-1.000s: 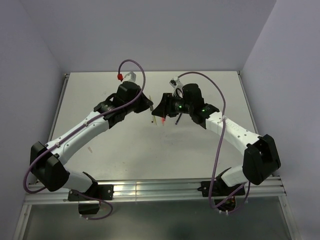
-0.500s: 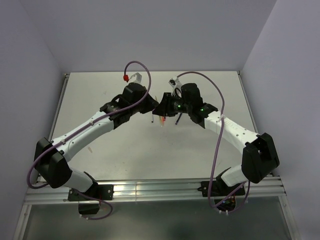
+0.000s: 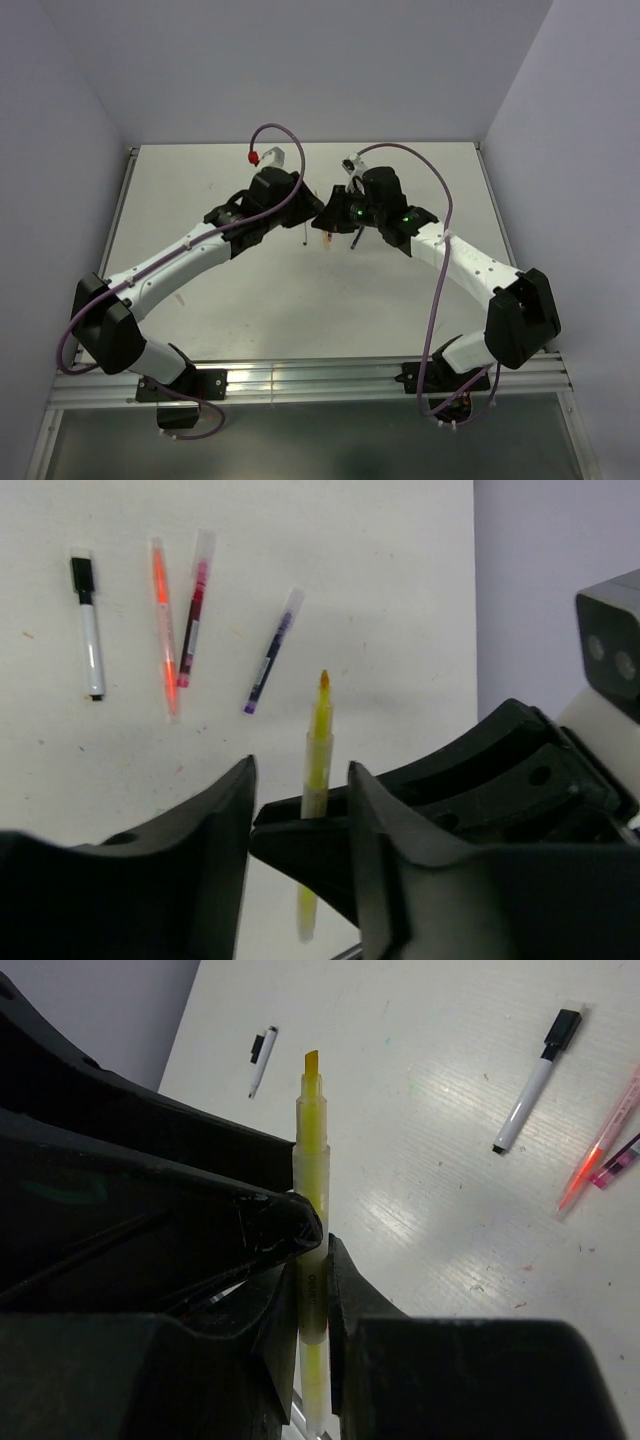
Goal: Insert the pens into the pen caps
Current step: Pick up the pen from the center of the board.
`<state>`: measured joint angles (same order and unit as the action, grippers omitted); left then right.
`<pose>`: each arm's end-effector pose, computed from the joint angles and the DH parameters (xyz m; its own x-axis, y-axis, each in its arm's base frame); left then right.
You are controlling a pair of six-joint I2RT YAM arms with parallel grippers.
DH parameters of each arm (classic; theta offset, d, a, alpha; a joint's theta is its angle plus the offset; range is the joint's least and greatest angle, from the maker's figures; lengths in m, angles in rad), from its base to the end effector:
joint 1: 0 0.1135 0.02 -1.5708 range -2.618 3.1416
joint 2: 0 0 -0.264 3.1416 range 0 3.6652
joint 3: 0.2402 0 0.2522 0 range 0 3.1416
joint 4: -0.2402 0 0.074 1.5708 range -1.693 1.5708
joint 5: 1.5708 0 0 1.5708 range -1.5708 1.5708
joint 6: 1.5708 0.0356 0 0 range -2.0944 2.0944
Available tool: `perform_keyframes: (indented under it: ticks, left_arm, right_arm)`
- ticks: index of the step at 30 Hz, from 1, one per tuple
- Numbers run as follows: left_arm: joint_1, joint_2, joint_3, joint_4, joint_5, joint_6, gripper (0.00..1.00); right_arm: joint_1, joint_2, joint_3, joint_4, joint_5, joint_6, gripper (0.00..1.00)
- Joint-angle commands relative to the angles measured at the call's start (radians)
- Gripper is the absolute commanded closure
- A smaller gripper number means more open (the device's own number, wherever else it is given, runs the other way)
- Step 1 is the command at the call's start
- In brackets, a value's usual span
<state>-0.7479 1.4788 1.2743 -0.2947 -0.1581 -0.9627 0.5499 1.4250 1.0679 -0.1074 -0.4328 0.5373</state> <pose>0.2557 -0.2296 0.3331 -0.6686 -0.4853 -0.5634 0.0378 0.7345 -0.6775 0.2711 0.1837 0.2977 -0.7346 0.0947 -0.6719 -0.4867 0.6164 0.6190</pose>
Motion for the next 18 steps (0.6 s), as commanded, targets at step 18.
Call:
perform_keyframes:
  ticks: [18]
  left_arm:
    - [0.297, -0.285, -0.107, -0.478, -0.227, -0.125, 0.41]
  right_arm:
    - [-0.022, -0.118, -0.028, -0.027, -0.060, -0.045, 1.00]
